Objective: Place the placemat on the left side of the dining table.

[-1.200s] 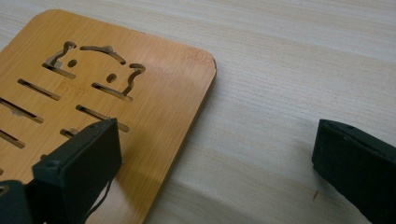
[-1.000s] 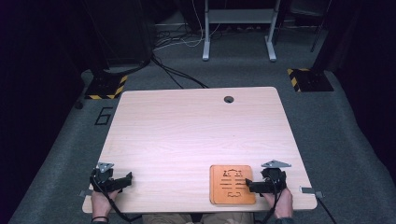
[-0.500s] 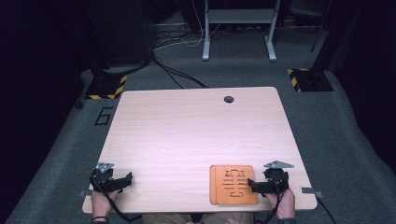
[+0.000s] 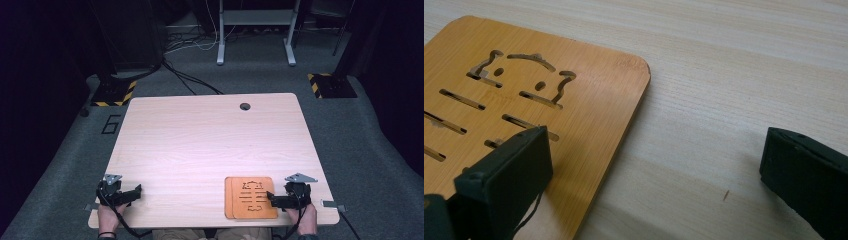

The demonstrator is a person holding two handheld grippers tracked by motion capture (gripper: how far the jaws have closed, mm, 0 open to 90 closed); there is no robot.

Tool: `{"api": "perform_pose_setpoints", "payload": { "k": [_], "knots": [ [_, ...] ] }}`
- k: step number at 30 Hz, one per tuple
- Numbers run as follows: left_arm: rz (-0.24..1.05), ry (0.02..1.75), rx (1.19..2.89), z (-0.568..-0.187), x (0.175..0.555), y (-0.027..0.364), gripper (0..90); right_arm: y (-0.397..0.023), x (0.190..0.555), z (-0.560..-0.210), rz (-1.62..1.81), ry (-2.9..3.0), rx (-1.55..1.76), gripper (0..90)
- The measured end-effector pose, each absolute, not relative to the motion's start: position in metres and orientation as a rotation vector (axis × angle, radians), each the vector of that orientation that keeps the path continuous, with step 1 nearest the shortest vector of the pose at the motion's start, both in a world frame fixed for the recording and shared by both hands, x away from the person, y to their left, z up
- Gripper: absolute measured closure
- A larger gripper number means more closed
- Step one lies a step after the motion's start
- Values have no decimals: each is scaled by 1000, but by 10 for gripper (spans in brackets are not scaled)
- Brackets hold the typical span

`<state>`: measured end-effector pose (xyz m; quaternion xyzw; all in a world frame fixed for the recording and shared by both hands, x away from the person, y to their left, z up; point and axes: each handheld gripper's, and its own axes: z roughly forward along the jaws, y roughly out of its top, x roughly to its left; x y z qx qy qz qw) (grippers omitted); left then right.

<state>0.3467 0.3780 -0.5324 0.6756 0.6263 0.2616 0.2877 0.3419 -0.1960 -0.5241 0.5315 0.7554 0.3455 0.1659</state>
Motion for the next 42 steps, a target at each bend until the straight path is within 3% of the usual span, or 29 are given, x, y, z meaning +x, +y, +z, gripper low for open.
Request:
{"api": "perform_pose_setpoints", "payload": {
  "k": [42],
  "knots": [
    [709,1714,1752,-531,345,374,1,-202,338,-526,954,2098,1527,0]
  ]
}}
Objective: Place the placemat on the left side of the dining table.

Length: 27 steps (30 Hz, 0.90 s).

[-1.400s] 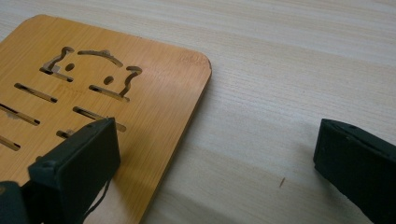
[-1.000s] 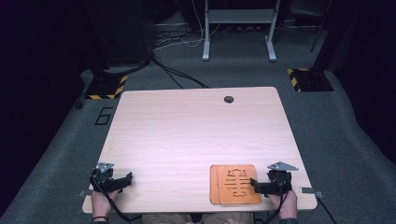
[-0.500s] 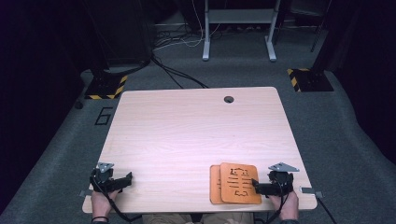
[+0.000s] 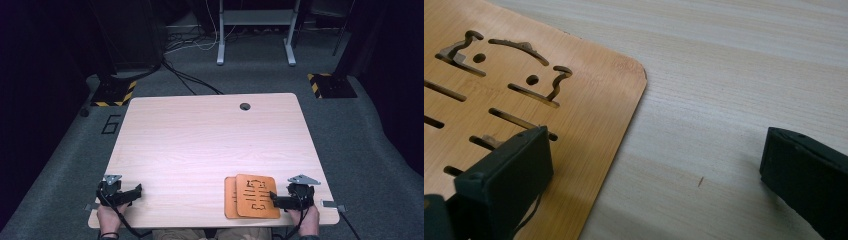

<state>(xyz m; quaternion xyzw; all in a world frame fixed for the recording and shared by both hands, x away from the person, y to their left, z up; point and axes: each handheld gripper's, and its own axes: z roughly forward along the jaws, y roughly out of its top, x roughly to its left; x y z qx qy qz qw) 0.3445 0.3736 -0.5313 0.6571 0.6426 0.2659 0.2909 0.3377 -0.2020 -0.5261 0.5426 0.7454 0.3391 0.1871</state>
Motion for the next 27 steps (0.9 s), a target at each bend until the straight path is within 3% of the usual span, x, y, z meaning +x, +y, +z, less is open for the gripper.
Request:
{"api": "perform_pose_setpoints", "payload": {
  "k": [27],
  "knots": [
    [557,1505,1855,-499,352,314,1,-202,338,-527,955,2077,1535,3]
  ]
}}
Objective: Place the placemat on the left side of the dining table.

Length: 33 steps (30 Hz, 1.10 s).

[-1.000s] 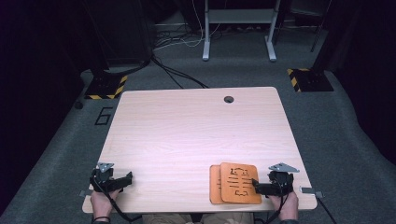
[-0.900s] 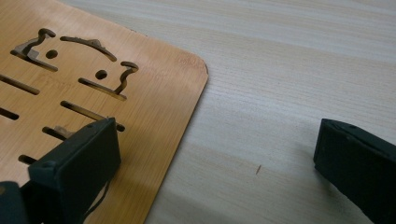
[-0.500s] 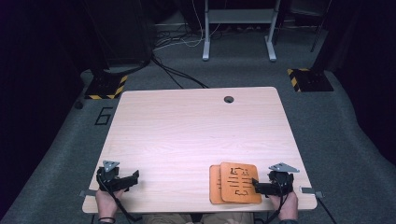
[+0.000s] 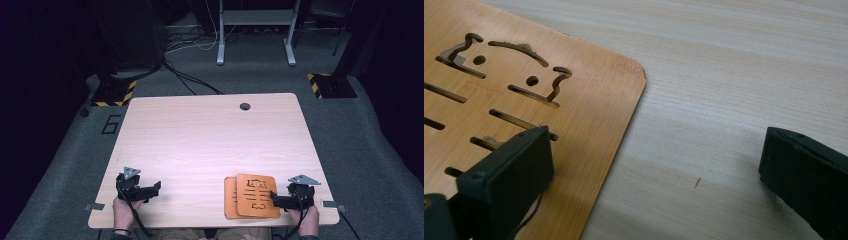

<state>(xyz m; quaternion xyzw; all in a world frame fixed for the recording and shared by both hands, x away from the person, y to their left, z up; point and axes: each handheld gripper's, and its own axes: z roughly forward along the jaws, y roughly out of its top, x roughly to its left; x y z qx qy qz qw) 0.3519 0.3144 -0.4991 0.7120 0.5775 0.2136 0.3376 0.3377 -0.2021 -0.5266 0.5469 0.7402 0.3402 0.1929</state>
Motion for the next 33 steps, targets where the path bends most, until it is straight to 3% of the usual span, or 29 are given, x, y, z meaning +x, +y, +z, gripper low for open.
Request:
{"api": "perform_pose_setpoints", "payload": {
  "k": [33],
  "knots": [
    [443,1216,2014,-471,364,227,2,-202,337,-527,956,2062,1542,5]
  ]
}}
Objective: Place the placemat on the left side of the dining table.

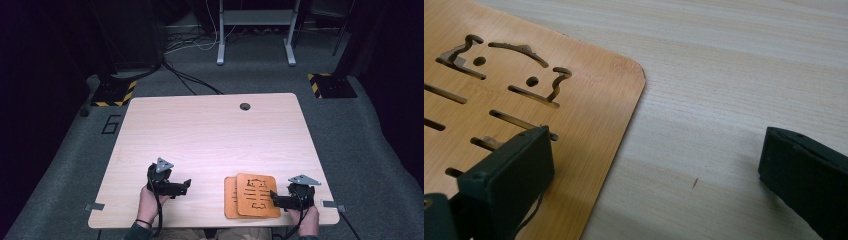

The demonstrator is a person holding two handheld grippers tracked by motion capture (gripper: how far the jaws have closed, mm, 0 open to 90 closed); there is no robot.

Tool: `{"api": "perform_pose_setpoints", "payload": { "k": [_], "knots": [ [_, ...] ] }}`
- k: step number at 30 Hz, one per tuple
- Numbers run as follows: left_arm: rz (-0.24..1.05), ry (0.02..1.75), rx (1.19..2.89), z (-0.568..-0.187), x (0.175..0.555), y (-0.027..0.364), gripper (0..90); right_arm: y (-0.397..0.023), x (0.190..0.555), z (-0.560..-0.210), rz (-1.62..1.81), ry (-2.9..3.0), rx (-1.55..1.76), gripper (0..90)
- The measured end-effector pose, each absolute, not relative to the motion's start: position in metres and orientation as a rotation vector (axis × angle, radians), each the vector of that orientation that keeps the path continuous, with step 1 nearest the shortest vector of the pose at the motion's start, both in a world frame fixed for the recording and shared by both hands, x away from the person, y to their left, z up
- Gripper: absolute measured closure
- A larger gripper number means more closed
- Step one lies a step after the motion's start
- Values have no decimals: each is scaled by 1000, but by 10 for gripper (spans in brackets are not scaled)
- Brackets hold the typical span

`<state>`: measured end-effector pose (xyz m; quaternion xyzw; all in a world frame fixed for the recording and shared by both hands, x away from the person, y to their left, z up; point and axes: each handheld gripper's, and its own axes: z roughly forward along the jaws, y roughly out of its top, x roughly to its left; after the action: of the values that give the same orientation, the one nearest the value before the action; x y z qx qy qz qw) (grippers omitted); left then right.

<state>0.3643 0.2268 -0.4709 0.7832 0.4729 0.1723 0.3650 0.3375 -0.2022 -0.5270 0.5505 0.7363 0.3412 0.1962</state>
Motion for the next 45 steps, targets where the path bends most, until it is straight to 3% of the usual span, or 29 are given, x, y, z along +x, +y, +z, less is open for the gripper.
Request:
{"api": "perform_pose_setpoints", "payload": {
  "k": [45],
  "knots": [
    [237,974,2144,-458,371,123,7,-202,337,-527,953,2053,1549,10]
  ]
}}
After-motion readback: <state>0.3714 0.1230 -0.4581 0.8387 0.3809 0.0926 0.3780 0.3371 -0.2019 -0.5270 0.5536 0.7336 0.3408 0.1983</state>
